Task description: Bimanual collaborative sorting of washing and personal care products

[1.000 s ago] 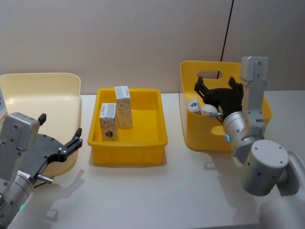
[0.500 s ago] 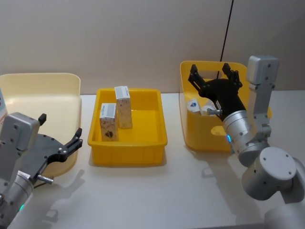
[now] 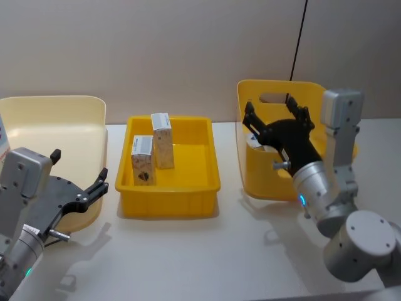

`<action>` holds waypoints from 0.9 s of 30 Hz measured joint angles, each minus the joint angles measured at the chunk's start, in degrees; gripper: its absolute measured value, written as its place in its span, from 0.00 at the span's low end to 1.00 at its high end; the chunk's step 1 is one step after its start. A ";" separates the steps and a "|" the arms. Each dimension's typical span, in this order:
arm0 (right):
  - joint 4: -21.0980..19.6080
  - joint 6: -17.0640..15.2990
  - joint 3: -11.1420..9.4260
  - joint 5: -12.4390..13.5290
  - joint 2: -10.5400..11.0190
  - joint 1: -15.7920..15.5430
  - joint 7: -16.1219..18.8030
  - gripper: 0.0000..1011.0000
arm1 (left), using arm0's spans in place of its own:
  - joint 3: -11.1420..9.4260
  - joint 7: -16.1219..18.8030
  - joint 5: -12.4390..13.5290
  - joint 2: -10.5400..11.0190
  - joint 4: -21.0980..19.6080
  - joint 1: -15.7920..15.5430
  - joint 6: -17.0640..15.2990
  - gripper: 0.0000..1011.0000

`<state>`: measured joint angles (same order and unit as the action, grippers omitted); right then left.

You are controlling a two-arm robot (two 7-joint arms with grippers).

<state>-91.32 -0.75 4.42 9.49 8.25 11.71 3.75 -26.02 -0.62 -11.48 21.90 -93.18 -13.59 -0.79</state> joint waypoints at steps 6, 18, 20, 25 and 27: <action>-2.57 -0.33 2.23 1.83 2.88 -3.27 -0.01 0.99 | 0.00 0.00 0.00 0.00 0.00 0.00 0.00 0.99; -7.68 -0.94 6.66 5.40 8.61 -9.73 -0.01 0.99 | 0.00 0.00 0.00 0.00 0.00 0.00 0.00 0.99; -8.20 -0.98 7.08 5.78 9.18 -10.37 0.00 0.99 | 0.00 0.00 0.00 0.00 0.00 0.00 0.00 0.99; -9.53 -1.15 8.25 6.74 10.64 -12.06 0.01 0.99 | 0.00 0.00 0.00 0.00 0.00 0.00 0.00 0.99; -9.75 -1.17 8.46 6.91 10.92 -12.36 0.02 0.99 | 0.00 0.00 0.00 0.00 0.00 0.00 0.00 0.99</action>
<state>-101.08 -1.93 12.88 16.40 19.17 -0.65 3.77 -26.02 -0.62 -11.48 21.90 -93.18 -13.59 -0.80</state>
